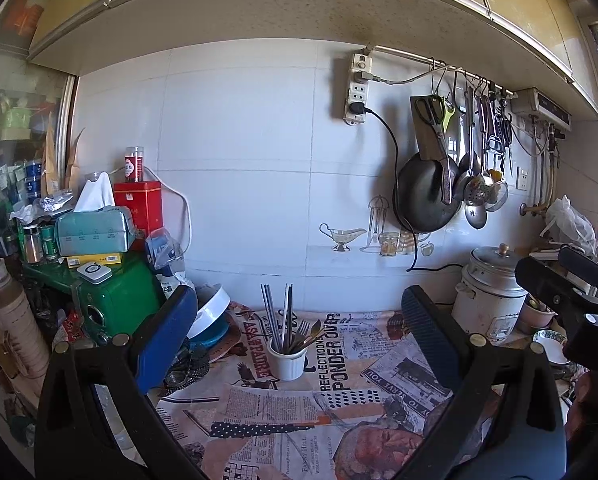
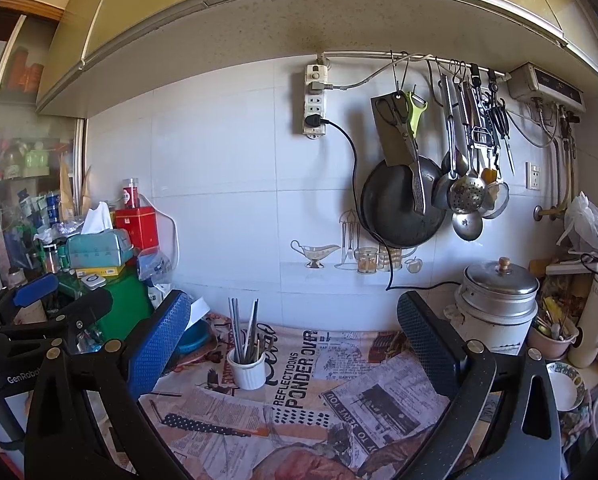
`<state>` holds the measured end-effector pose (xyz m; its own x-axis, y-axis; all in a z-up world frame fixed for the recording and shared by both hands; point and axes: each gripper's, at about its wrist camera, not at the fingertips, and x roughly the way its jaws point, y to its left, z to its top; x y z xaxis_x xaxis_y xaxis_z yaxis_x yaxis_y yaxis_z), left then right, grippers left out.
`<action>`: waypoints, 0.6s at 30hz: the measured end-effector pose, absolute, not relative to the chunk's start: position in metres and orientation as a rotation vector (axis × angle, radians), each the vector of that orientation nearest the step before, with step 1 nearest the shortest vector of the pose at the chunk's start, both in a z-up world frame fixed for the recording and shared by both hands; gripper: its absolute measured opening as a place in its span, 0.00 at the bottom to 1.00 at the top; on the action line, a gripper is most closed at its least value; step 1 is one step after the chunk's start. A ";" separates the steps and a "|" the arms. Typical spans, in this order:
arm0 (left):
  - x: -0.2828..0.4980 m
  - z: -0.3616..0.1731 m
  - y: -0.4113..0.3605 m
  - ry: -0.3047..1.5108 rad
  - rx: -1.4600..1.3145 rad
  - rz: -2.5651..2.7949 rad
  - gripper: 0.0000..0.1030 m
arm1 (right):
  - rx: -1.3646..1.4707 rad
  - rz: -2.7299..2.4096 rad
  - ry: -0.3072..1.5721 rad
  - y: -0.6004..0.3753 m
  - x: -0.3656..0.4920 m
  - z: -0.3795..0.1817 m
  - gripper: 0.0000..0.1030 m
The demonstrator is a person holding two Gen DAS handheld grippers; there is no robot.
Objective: Organize utensils
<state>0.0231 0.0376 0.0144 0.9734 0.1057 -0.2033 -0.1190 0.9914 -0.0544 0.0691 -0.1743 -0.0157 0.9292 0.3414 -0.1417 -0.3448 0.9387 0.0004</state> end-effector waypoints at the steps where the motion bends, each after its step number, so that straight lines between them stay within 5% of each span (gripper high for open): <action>1: 0.023 0.014 0.037 0.202 -0.066 0.113 0.99 | -0.024 0.352 0.142 -0.174 0.069 -0.016 1.00; 18: 0.028 0.014 0.040 0.203 -0.077 0.095 0.99 | -0.021 0.350 0.145 -0.172 0.069 -0.016 1.00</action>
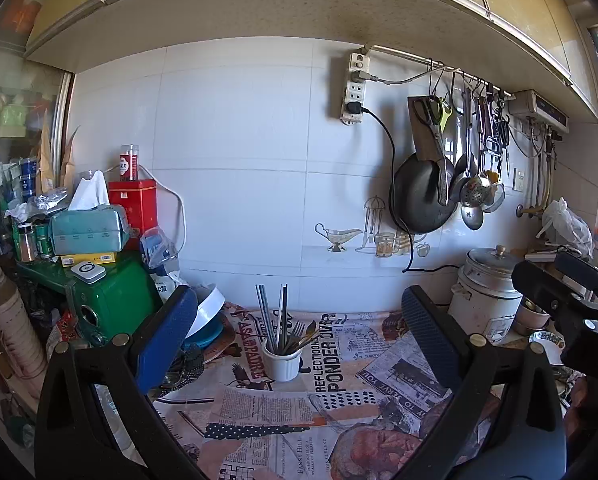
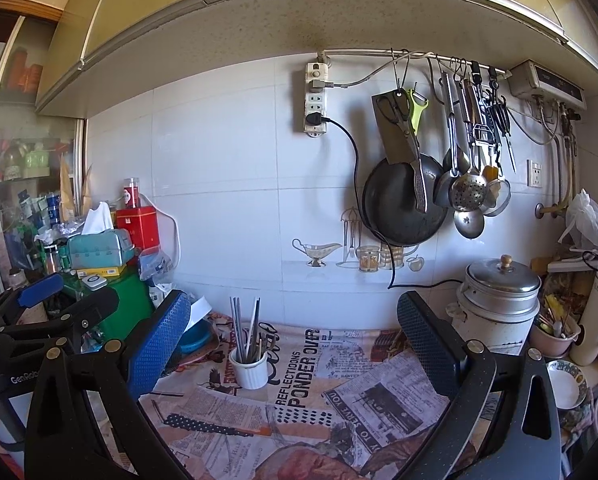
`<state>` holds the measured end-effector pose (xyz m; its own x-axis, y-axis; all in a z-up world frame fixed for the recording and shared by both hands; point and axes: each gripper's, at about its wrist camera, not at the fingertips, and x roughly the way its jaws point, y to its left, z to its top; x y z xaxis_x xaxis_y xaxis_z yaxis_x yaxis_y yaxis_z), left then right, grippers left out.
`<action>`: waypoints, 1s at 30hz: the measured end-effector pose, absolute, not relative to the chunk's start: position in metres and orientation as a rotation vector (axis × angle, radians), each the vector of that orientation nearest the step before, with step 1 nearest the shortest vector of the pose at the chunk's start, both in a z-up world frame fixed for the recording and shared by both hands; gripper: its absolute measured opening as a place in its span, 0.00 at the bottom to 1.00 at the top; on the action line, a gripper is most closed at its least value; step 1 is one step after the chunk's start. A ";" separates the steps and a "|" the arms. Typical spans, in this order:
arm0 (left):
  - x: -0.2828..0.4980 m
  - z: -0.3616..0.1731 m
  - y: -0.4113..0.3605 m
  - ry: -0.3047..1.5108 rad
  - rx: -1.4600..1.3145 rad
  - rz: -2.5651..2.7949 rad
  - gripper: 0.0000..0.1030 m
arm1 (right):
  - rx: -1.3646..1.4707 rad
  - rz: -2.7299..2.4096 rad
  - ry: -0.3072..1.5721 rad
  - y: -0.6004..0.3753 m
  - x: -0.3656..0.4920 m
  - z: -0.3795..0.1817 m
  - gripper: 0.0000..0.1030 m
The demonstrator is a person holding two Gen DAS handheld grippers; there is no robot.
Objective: Organize utensils
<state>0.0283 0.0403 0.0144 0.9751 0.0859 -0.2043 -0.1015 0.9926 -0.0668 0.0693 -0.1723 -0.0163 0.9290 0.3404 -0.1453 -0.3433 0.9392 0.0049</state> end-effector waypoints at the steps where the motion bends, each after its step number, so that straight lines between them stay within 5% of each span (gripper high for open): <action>1: 0.029 0.014 0.041 0.202 -0.079 0.092 0.99 | -0.021 0.350 0.145 -0.172 0.069 -0.016 1.00; 30: 0.032 0.014 0.042 0.198 -0.074 0.044 0.99 | -0.011 0.330 0.150 -0.168 0.075 -0.016 1.00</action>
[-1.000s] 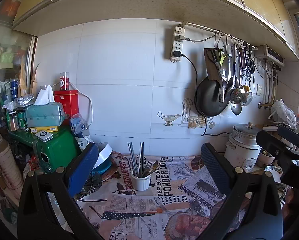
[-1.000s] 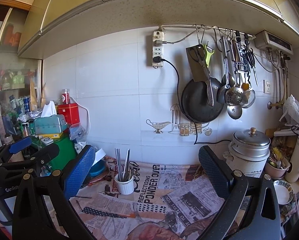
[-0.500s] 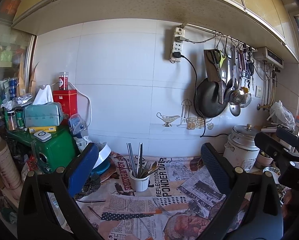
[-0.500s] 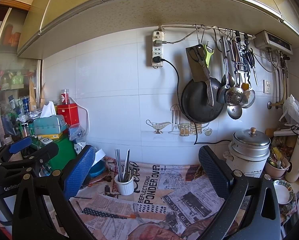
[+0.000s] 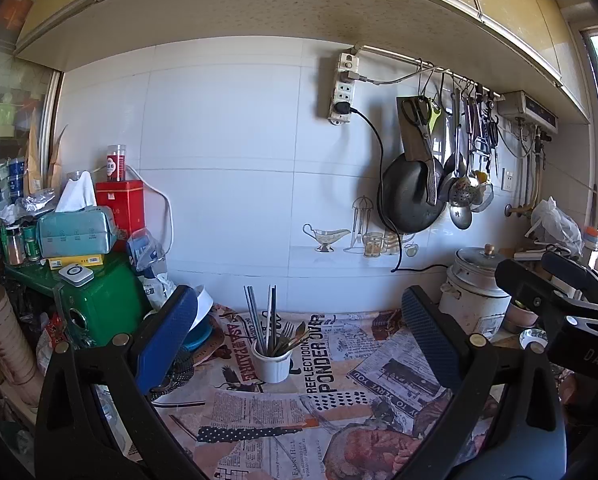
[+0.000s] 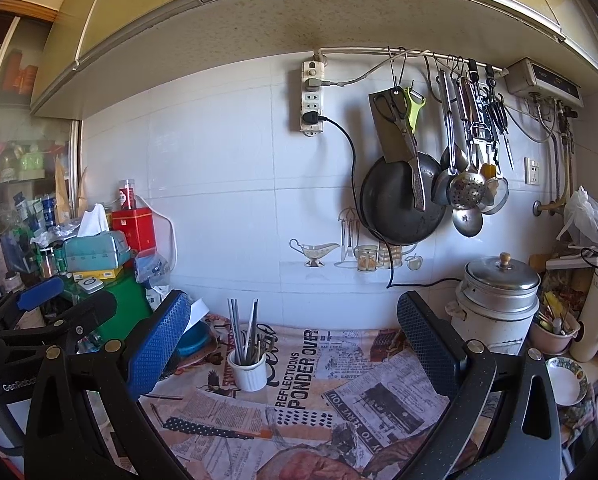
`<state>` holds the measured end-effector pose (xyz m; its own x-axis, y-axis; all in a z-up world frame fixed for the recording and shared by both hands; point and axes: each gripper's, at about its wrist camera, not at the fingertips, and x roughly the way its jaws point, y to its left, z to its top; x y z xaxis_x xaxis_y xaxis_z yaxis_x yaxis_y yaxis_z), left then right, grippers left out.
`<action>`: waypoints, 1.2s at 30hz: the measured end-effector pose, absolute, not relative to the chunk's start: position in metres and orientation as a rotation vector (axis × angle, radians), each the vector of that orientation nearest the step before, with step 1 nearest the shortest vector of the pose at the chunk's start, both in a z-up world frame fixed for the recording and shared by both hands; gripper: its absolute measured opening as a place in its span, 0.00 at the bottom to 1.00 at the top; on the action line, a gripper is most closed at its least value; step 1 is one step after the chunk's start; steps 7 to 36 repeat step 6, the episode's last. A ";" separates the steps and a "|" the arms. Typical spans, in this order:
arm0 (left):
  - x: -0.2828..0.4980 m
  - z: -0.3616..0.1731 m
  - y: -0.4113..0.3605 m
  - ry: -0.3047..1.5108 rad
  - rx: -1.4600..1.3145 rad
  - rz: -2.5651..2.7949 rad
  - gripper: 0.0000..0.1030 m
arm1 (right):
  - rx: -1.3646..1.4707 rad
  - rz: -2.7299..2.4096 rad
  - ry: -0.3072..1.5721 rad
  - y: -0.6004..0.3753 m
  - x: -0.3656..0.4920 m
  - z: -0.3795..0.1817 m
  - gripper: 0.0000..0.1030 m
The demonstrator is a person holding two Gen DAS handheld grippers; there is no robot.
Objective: Organize utensils
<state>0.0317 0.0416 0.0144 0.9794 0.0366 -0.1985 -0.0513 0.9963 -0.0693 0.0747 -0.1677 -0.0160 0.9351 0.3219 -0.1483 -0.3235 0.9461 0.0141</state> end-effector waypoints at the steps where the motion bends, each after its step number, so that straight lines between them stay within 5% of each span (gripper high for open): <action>1: 0.033 0.014 0.042 0.196 -0.071 0.043 0.99 | -0.011 0.329 0.152 -0.167 0.075 -0.016 1.00; 36: 0.041 0.009 0.043 0.214 -0.065 0.041 0.99 | -0.010 0.327 0.163 -0.164 0.080 -0.019 1.00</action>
